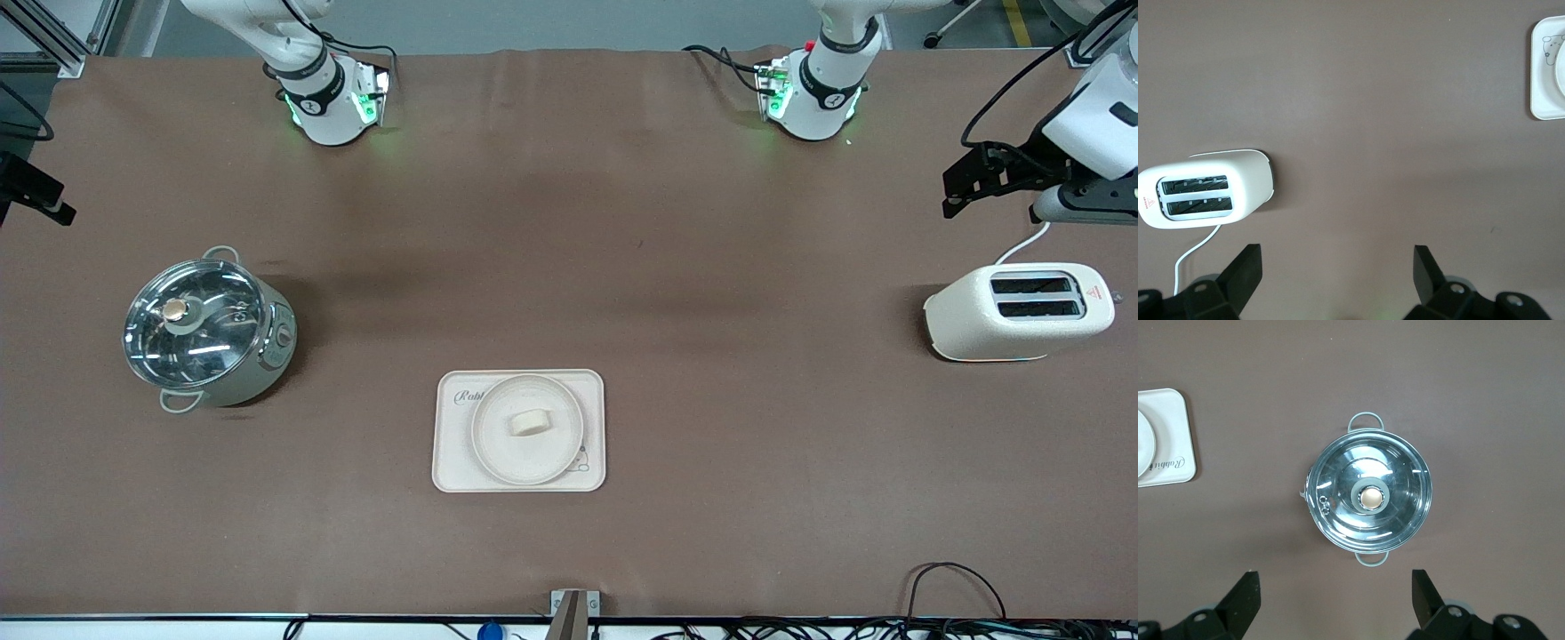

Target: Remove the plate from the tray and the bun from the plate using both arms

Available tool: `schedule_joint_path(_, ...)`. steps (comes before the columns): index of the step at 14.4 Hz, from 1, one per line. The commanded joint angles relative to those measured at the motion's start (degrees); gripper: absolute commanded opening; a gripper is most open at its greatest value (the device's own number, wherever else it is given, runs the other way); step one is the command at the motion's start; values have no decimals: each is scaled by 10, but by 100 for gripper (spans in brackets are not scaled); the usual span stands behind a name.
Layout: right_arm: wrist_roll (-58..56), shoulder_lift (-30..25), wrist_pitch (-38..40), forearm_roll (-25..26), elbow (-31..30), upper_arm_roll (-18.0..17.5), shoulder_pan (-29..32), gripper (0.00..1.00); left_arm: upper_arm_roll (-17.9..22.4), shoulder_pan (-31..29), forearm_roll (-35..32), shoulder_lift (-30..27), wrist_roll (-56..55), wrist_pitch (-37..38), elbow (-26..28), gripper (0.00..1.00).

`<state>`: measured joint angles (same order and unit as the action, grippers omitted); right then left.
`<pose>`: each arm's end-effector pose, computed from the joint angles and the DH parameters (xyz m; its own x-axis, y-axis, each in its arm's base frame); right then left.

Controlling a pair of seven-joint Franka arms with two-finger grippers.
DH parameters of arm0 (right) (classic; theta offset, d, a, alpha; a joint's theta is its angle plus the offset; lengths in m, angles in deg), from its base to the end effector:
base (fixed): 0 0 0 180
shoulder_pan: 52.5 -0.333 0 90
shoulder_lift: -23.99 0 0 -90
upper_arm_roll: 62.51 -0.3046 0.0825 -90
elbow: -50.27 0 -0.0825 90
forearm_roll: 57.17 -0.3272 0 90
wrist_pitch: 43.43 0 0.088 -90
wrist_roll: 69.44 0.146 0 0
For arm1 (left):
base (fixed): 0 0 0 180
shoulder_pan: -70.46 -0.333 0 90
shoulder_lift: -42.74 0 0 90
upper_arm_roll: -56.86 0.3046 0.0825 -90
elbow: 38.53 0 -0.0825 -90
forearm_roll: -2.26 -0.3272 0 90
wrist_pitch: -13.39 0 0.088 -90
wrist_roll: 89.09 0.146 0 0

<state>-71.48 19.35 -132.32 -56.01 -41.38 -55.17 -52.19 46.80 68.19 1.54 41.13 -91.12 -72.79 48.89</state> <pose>0.4680 -0.0685 0.5994 0.9947 -0.0980 0.0318 -0.0984 -0.9951 0.0110 0.4789 -0.0649 0.6004 0.9950 -0.0995 0.0066 -0.0994 -0.9949 -0.0172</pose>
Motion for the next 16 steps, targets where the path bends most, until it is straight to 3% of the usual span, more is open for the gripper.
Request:
schedule_joint_path(1, -6, -4, 7, -3, 2, -7, 4, 100, 0, 0, 4, 3, 10, 8, -9, 100)
schedule_joint_path(16, -1, -5, 6, -3, 3, -15, -4, 100, 4, -5, 2, 2, 12, 19, -25, 100)
